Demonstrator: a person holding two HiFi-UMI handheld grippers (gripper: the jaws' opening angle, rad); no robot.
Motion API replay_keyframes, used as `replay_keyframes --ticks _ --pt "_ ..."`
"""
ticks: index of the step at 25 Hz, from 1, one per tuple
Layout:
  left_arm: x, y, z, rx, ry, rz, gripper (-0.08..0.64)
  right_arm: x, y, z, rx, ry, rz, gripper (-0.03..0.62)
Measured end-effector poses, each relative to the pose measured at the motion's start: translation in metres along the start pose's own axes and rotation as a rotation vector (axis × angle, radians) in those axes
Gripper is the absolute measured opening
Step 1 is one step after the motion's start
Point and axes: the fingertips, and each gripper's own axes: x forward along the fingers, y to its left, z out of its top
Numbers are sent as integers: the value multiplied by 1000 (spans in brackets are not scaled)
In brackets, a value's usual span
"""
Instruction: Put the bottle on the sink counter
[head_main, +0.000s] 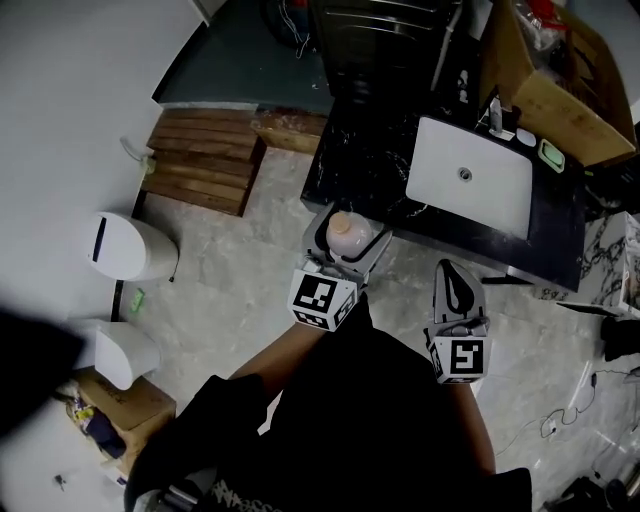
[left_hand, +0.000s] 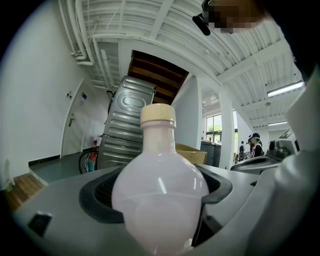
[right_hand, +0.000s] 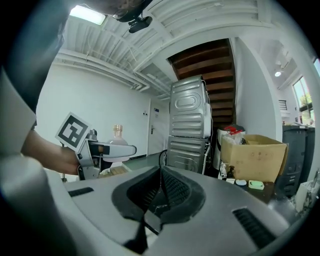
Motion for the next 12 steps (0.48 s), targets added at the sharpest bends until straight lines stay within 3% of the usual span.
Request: replay_keyframes --ticks 6,12 --pt "38 61 10 -15 5 48 402 83 -20 27 -27 9 -12 38" --pt "70 121 8 -32 42 46 402 154 -26 38 -13 37 -27 38"
